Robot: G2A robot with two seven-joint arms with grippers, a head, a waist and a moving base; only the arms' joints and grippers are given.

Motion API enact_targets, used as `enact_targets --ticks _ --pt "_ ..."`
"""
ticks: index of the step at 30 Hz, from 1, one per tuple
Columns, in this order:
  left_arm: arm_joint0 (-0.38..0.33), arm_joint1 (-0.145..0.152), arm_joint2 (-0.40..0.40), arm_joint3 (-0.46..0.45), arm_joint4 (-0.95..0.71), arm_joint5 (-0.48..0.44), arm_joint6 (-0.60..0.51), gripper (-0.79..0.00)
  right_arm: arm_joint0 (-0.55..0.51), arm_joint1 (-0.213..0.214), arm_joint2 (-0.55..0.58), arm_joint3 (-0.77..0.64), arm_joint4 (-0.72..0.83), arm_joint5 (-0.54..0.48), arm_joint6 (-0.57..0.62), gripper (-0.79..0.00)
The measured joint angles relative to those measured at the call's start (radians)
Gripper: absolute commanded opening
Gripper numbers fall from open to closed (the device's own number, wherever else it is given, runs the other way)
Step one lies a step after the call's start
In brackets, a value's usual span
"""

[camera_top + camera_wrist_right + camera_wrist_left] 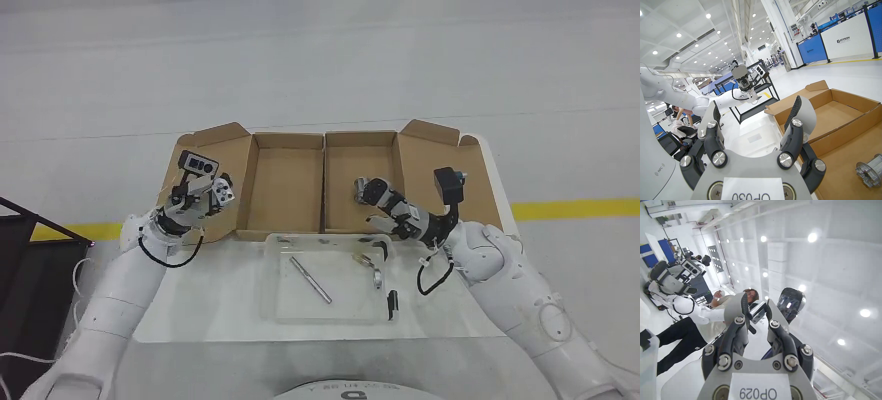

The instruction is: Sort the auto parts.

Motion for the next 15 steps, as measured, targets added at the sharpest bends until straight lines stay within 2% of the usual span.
enact_targets --ticks 6,10,11,15 --pt "-0.017 -0.031 -0.042 0.034 0.077 -0.021 0.021 -0.785 0.0 0.0 0.0 0.0 0.0 0.0 0.0 -0.077" --pt "0.009 -0.024 -0.128 -0.035 0.356 -0.207 0.204 -0.785 0.0 0.0 0.0 0.0 0.0 0.0 0.0 -0.077" --pt "0.036 -0.02 -0.154 -0.07 0.46 -0.283 0.28 -0.785 0.0 0.0 0.0 0.0 0.0 0.0 0.0 -0.086" --pt "0.116 -0.011 -0.218 -0.138 0.691 -0.478 0.475 -0.785 0.0 0.0 0.0 0.0 0.0 0.0 0.0 -0.08"
